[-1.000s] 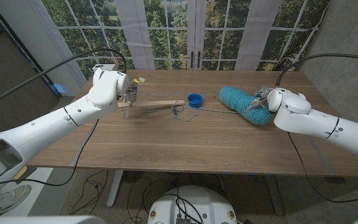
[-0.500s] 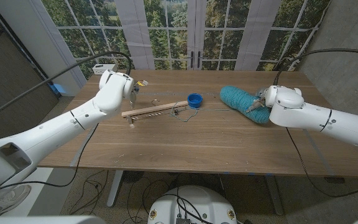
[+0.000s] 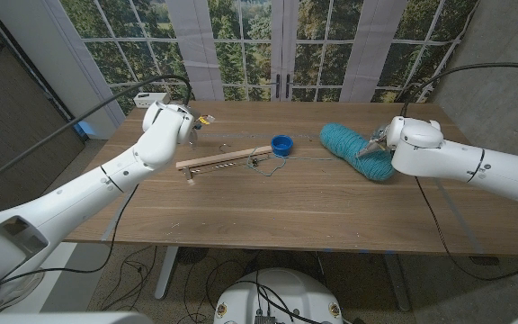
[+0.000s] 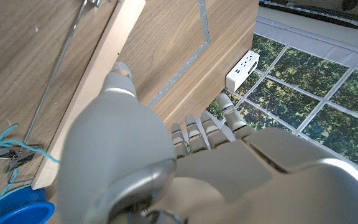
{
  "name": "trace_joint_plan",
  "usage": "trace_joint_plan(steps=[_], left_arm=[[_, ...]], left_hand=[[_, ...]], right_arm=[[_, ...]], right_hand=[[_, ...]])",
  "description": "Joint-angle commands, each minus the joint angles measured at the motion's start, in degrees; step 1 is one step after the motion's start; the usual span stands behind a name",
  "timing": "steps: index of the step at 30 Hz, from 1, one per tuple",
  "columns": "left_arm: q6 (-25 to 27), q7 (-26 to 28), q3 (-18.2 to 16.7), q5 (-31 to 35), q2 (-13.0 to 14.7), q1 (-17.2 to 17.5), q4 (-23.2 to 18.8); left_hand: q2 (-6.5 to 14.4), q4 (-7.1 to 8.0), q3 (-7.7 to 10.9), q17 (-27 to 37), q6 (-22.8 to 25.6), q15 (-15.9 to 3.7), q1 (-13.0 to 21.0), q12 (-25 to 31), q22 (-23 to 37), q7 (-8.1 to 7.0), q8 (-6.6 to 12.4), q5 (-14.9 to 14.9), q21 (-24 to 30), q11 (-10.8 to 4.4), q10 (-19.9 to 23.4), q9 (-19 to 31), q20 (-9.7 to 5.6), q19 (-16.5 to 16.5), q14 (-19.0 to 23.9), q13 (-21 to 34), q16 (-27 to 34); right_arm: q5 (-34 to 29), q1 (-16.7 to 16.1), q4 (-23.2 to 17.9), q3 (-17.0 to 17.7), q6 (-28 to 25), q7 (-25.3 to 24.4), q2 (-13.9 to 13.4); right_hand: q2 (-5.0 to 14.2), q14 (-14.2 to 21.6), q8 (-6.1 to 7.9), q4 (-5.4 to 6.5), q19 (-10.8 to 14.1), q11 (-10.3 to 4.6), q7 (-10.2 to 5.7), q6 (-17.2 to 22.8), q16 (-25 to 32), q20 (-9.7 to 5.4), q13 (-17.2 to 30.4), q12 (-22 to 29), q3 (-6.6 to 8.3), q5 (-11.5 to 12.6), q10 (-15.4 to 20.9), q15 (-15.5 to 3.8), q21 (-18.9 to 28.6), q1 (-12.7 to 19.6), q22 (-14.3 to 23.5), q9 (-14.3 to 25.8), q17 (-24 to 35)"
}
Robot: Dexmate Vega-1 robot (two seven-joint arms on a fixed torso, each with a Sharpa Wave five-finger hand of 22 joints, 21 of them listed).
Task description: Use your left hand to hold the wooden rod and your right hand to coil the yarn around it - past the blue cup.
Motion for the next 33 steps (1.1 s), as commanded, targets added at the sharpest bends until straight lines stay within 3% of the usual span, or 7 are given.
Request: trace_joint_plan(steps=[1,8,15,19,21,26,33], left_arm=[[-2.47,0.65,-4.03,2.15,-0.48,2.39,-1.47],[-3.25,1.03,-5.25,6.13,-0.2,3.14,-2.72],[-2.43,7.53,-10.26,1.13,-0.37,6.81,-4.28],[-0.04,22.6,-16.65,-7.7,-0.85,13.99,-6.51],[0.24,31.06,-19.72,-12.56,-1.44,17.4,-7.07],[-2.96,48.64,-26.34,-25.23,-2.91,23.49,-7.2],[-15.76,60.45,-35.67,-49.09,-4.59,28.19,-3.88]], left_hand=[[0.88,0.07,0.36,-0.04,0.65,-1.66,0.49,0.61,0.12,-0.48,0.79,0.48,-0.26,-0.09,0.23,0.05,-0.28,0.47,0.16,-0.25,0.65],[1.37,-0.43,0.65,-0.33,0.89,-1.72,1.53,0.87,0.12,-0.57,0.89,0.6,-0.47,-0.11,0.42,0.01,-0.62,0.85,0.13,-0.59,0.73],[2.19,-0.91,1.0,-0.64,1.5,-2.05,2.68,1.38,0.14,-0.79,1.1,0.65,-0.69,-0.41,1.24,-0.03,-0.98,1.63,0.79,-1.1,1.1],[5.09,0.0,1.49,-0.65,4.76,-2.84,2.26,2.56,0.22,-0.7,2.05,0.12,-0.29,-0.6,4.23,-0.04,-2.03,4.66,3.86,-1.92,2.38],[7.13,0.19,2.28,-0.73,6.06,-3.16,2.44,3.18,0.26,-0.05,2.17,-0.61,-0.14,-0.43,6.22,-0.05,-1.57,6.11,5.49,-2.44,2.83],[10.78,1.31,5.81,-0.68,11.41,-4.05,2.14,4.58,0.41,0.26,2.87,-3.73,0.96,-0.8,11.65,-0.06,-1.94,10.93,10.86,-3.81,4.16],[11.61,4.23,10.67,-0.34,13.11,-2.95,0.85,4.75,0.61,2.5,2.26,-5.69,1.65,-0.2,13.82,-0.03,-1.92,12.44,13.06,-4.71,4.59]], right_arm=[[-10.58,5.63,-5.69,-6.07,-4.55,5.45,-2.36],[-47.0,4.32,-2.45,-6.91,-4.55,36.11,1.27],[-61.64,-0.47,-3.55,-0.74,-2.85,46.25,2.84],[-61.0,-9.22,-6.81,8.36,-1.0,37.21,4.25],[-56.56,-15.75,-9.38,14.29,0.61,25.38,5.3],[-36.72,-34.13,-13.56,33.84,13.25,-8.43,11.37],[-26.03,-41.36,-11.67,41.2,25.75,-28.97,16.46]], right_hand=[[0.66,-0.21,0.73,-1.91,0.27,-0.59,-1.0,0.76,0.38,-0.78,-0.39,0.37,0.76,0.56,-0.02,-3.24,-0.68,3.68,0.17,-0.35,-0.82],[2.36,-0.03,0.83,-3.86,0.94,-1.44,-1.6,1.26,0.67,-0.68,-1.09,0.65,2.26,0.32,0.44,-3.64,-1.44,7.75,0.18,-1.01,-2.06],[4.73,0.4,1.06,-4.87,2.1,-1.27,-1.59,2.13,1.16,-0.28,-1.81,0.97,4.18,-0.79,1.42,-3.62,-1.94,10.35,0.17,-1.65,-2.86],[5.33,2.06,1.54,-4.57,3.73,-0.24,-0.79,3.67,1.94,-0.5,-2.18,1.54,4.88,-1.86,3.17,-3.81,-1.84,10.3,0.16,-1.95,-3.21],[5.88,3.43,2.0,-4.39,4.58,-0.38,-0.62,5.16,2.52,-0.61,-2.42,1.77,5.59,-2.52,4.12,-4.38,-1.81,10.38,0.16,-2.1,-3.4],[7.27,6.73,2.35,-0.09,7.29,0.63,-0.05,7.96,3.98,-1.97,-3.46,2.16,8.51,-6.08,7.21,-4.9,-1.89,5.93,0.23,-2.58,-3.92],[7.29,6.3,1.99,2.13,7.65,-0.14,-0.32,8.81,3.62,-4.68,-4.44,1.07,12.88,-8.12,6.02,-5.38,-2.15,3.8,0.36,-2.8,-4.63]])
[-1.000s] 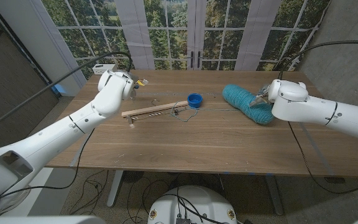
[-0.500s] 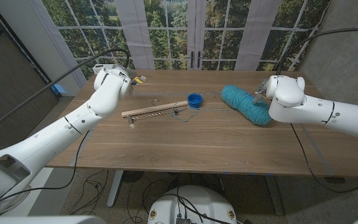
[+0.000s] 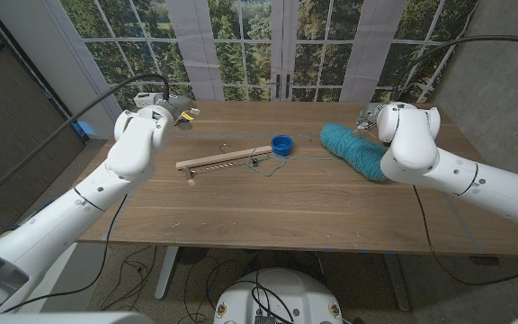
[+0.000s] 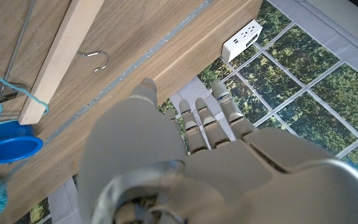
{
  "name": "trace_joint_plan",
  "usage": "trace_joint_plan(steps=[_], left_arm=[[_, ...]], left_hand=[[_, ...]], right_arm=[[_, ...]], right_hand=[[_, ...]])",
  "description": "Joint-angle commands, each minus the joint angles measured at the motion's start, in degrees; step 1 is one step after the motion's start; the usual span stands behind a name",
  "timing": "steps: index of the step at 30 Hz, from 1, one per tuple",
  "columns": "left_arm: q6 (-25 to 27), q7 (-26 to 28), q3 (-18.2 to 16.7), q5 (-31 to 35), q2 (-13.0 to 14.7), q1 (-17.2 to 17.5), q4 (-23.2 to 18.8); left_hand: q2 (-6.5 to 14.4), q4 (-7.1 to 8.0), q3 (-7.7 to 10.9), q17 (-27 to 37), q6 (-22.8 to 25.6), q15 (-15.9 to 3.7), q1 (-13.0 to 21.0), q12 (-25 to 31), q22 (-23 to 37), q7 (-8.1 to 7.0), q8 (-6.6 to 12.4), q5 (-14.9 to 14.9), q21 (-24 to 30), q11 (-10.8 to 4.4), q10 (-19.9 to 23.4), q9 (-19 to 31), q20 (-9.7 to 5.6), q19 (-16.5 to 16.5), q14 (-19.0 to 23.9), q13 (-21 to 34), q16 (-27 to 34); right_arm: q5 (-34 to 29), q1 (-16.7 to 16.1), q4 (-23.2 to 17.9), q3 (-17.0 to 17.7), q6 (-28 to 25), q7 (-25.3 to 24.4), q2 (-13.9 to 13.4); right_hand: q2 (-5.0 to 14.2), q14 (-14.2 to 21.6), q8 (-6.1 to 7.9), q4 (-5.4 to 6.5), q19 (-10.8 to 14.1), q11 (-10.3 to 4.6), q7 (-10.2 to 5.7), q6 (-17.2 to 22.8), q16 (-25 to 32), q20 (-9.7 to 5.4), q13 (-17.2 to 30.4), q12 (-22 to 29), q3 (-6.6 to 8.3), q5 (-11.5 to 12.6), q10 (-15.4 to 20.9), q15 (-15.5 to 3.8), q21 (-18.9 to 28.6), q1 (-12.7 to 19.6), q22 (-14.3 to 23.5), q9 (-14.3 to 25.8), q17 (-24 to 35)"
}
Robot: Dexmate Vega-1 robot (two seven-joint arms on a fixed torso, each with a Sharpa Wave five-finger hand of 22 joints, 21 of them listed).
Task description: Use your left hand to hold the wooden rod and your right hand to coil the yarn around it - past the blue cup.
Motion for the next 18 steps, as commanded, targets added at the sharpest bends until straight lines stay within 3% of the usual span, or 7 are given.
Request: trace_joint_plan(steps=[1,2,3,6,8,11,18], left_arm=[[-14.79,38.75,-14.85,-39.06,-2.28,10.21,3.03],[-20.37,41.84,-16.4,-43.93,-4.0,10.71,5.64],[-20.92,42.47,-16.2,-44.63,-3.47,10.69,5.9],[-30.65,38.69,-18.02,-56.32,-1.84,10.45,11.21],[-36.4,35.2,-18.9,-66.65,-2.97,9.91,15.39],[-42.68,35.5,-18.31,-71.95,-4.1,9.71,19.47],[-51.07,35.22,-14.78,-78.72,-5.2,8.51,26.0]], left_hand=[[0.73,3.0,3.52,0.38,-0.47,-2.41,-1.5,0.04,0.29,2.09,-0.74,-1.13,0.82,0.67,0.49,0.09,0.03,1.22,0.88,-0.45,0.17],[0.7,4.1,4.65,0.43,-0.97,-1.89,-2.33,-0.27,0.28,2.92,-1.14,-1.49,0.88,1.19,0.18,0.08,0.23,1.18,0.83,-0.67,0.04],[0.67,4.67,5.3,0.44,-1.09,-1.76,-2.78,-0.49,0.27,3.37,-1.28,-1.67,0.9,1.39,-0.1,0.07,0.22,1.17,0.82,-0.8,-0.03],[0.33,6.4,7.27,0.41,-3.42,-0.63,-4.66,-1.63,0.1,4.31,-2.22,-2.3,0.82,2.08,-2.02,-0.02,0.1,1.18,0.13,-1.31,-0.6],[0.17,7.11,8.59,0.3,-5.66,-0.01,-6.17,-2.49,-0.06,5.28,-2.71,-2.72,0.42,2.12,-3.58,-0.14,-0.23,0.72,-1.36,-1.75,-1.44],[0.1,8.06,9.87,0.19,-8.37,0.92,-9.16,-3.51,-0.14,6.12,-2.84,-3.3,-0.5,2.34,-6.2,-0.27,-0.78,-0.81,-3.92,-2.32,-2.6],[-1.11,9.0,7.84,-0.2,-14.54,1.72,-22.2,-4.18,-0.31,7.28,-2.72,-4.13,-3.36,2.53,-11.43,-0.5,-3.11,-3.6,-8.76,-3.32,-3.71]], right_arm=[[15.07,-27.67,-1.3,27.63,21.31,-55.1,8.92],[19.2,-28.87,-0.28,30.07,25.06,-57.37,10.38],[19.91,-28.96,-0.24,30.2,25.54,-57.94,10.16],[27.47,-30.42,2.87,33.61,33.48,-62.64,12.53],[33.76,-31.19,5.2,36.08,39.97,-64.04,13.8],[40.33,-31.13,10.13,37.47,49.84,-66.59,15.05],[45.38,-29.59,16.17,34.49,59.16,-73.07,18.64]], right_hand=[[-0.2,-0.22,-0.08,1.34,0.14,-0.28,0.0,0.66,-0.35,-0.89,-0.45,-0.85,2.1,-1.16,-1.09,-5.18,-0.39,-1.68,0.14,-0.03,-0.38],[-0.29,-0.9,-0.44,1.84,-0.08,-0.59,-0.12,0.17,-0.73,-1.21,-0.77,-1.17,2.66,-1.77,-1.73,-5.11,-0.6,-2.91,0.13,-0.08,-0.68],[-0.35,-0.93,-0.56,1.95,-0.08,-0.17,-0.12,0.01,-0.78,-1.24,-0.89,-1.27,2.86,-1.99,-1.94,-4.97,-0.66,-3.34,0.12,-0.09,-0.8],[-0.65,-1.87,-1.85,2.26,-0.29,0.4,-0.28,-2.73,-1.5,-2.17,-1.98,-1.88,4.18,-3.67,-3.82,-4.42,-1.28,-7.0,0.02,-0.26,-1.84],[-0.91,-2.59,-2.45,2.36,0.27,1.07,0.46,-4.79,-1.96,-2.23,-2.73,-2.06,4.51,-4.68,-4.85,-3.35,-1.52,-9.82,-0.08,-0.38,-2.58],[-0.96,-4.11,-2.54,2.44,0.39,1.33,0.76,-6.88,-2.69,-2.46,-3.96,-2.26,4.92,-5.73,-6.68,-1.79,-2.28,-14.37,-0.15,-0.57,-3.72],[-1.17,-4.96,-2.37,2.64,0.65,2.22,1.66,-8.18,-3.07,-3.16,-5.4,-2.0,4.71,-6.02,-7.49,-1.19,-3.13,-20.22,-0.19,-0.81,-5.08]])
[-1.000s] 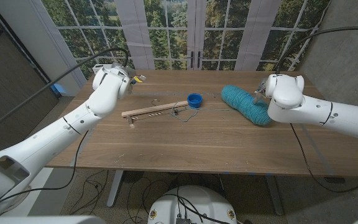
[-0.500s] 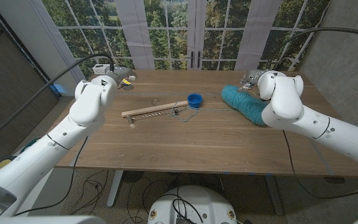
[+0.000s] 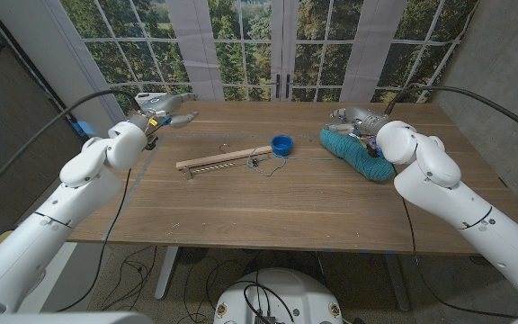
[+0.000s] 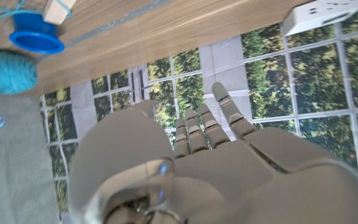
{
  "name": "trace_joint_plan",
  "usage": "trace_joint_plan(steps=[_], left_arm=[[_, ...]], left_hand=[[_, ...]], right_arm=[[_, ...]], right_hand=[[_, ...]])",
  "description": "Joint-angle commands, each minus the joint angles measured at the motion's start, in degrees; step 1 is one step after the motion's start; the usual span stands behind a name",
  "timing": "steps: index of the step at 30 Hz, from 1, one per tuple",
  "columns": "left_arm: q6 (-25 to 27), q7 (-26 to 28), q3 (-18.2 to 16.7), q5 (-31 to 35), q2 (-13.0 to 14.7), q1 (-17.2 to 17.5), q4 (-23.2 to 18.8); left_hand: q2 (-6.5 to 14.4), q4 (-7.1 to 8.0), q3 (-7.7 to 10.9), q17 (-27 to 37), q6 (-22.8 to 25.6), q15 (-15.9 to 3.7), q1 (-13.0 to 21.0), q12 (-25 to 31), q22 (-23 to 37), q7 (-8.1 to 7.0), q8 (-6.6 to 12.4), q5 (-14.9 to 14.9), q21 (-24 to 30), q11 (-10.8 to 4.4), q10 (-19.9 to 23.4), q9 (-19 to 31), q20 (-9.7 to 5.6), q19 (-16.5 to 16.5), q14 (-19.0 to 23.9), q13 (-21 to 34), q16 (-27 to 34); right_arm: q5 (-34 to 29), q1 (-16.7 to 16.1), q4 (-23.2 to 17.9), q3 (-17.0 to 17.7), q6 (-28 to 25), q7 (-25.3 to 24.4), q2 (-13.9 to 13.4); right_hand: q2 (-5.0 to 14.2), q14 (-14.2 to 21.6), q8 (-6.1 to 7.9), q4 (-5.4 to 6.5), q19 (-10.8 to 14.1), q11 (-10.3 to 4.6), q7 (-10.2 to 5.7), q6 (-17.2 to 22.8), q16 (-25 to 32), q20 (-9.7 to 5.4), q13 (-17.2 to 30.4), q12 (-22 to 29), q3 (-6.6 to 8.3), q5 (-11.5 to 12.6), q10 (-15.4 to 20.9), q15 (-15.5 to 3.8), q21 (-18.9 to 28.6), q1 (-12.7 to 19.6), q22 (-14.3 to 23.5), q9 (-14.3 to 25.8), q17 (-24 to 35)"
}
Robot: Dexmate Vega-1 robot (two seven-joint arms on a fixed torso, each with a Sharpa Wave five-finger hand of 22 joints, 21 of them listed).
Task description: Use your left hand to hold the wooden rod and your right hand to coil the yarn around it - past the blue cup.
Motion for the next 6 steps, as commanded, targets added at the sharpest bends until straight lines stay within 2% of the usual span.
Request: trace_joint_plan(steps=[1,2,4,6], left_arm=[[-24.18,5.96,0.91,-45.22,-2.47,-0.19,14.16],[-24.88,7.52,1.37,-45.39,-3.6,-0.18,15.0],[-24.0,5.79,2.01,-47.21,-1.94,-0.15,15.38],[-25.15,8.72,1.93,-46.91,-2.88,0.87,15.83]], left_hand=[[-0.91,0.32,-2.2,-0.11,-2.13,0.1,-7.29,0.03,0.03,-0.03,0.28,-0.28,-1.43,-0.36,-2.08,0.06,-1.04,-1.11,-2.08,-0.23,-0.34],[-1.09,0.3,-2.72,-0.15,-2.44,0.3,-8.54,0.09,0.02,0.02,0.26,-0.29,-1.7,-0.39,-2.2,0.05,-1.21,-1.27,-2.21,-0.26,-0.31],[-1.46,0.17,-3.96,-0.26,-2.88,0.48,-11.43,-0.04,0.01,0.02,0.33,-0.26,-2.46,0.0,-3.25,0.01,-1.22,-1.93,-3.04,-0.34,-0.41],[-1.57,-0.13,-4.75,-0.35,-4.0,0.62,-13.46,-0.09,-0.02,0.38,0.11,-0.16,-3.14,0.1,-4.0,-0.03,-1.32,-2.5,-3.9,-0.38,-0.54]], right_arm=[[21.97,-3.77,9.57,3.58,29.15,-45.62,6.75],[22.03,-3.54,9.32,2.93,28.79,-45.44,6.51],[21.76,-2.81,7.92,1.7,26.15,-44.3,5.56],[21.21,-2.02,6.88,0.75,24.52,-44.55,5.31]], right_hand=[[-0.01,-0.45,0.24,0.18,0.04,0.67,0.81,0.05,-0.27,-1.69,-0.46,0.28,-0.06,0.01,-0.27,-1.09,-0.6,-2.48,0.19,-0.04,-0.47],[0.01,-0.5,0.28,0.17,0.02,0.84,0.86,0.12,-0.29,-1.66,-0.53,0.31,-0.05,0.02,-0.25,-1.12,-0.65,-2.72,0.19,-0.05,-0.53],[0.11,-0.49,0.45,0.1,-0.02,0.95,0.96,0.49,-0.28,-1.67,-0.68,0.37,0.04,0.05,-0.15,-1.17,-0.77,-3.18,0.18,-0.07,-0.68],[0.17,-0.49,0.47,0.05,-0.11,0.92,1.03,0.53,-0.27,-1.7,-0.78,0.39,0.12,0.08,-0.16,-1.16,-0.87,-3.46,0.18,-0.08,-0.78]])
